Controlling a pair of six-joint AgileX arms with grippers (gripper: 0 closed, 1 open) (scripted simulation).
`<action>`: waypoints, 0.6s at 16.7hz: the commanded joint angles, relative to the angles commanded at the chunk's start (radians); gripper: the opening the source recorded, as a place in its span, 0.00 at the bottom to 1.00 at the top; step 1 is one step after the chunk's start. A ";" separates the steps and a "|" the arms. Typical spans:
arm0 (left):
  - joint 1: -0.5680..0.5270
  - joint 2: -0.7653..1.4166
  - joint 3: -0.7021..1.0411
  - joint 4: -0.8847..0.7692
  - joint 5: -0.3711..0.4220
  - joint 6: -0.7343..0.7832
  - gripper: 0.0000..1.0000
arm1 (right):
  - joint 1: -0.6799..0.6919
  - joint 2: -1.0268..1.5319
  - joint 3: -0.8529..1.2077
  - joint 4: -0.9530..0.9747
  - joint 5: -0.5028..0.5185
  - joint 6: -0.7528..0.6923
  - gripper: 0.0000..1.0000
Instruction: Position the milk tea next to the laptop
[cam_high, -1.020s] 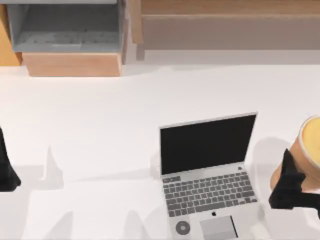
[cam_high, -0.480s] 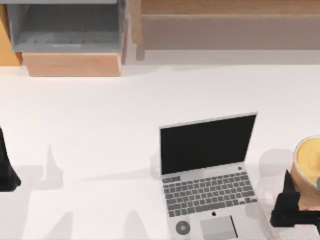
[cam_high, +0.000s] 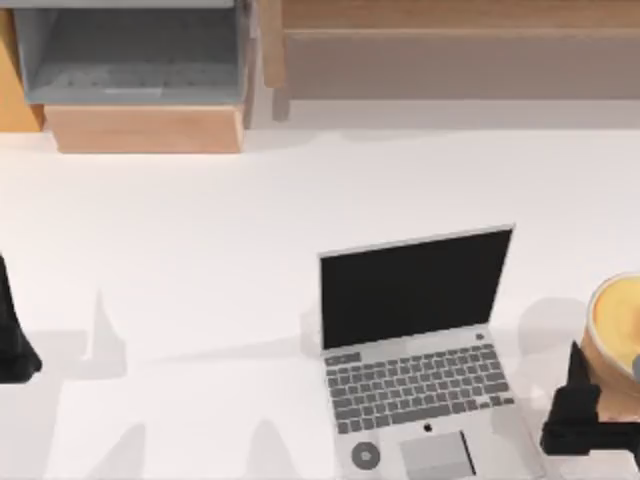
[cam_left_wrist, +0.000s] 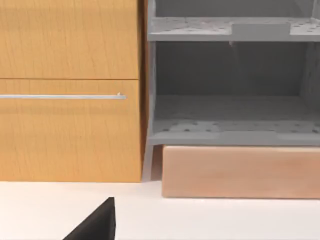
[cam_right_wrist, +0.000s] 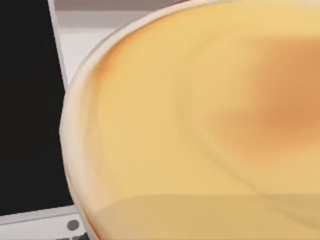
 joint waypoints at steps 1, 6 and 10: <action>0.000 0.000 0.000 0.000 0.000 0.000 1.00 | 0.000 0.000 0.000 0.000 0.000 0.000 0.60; 0.000 0.000 0.000 0.000 0.000 0.000 1.00 | 0.000 0.000 0.000 0.000 0.000 0.000 0.98; 0.000 0.000 0.000 0.000 0.000 0.000 1.00 | 0.000 0.000 0.000 0.000 0.000 0.000 1.00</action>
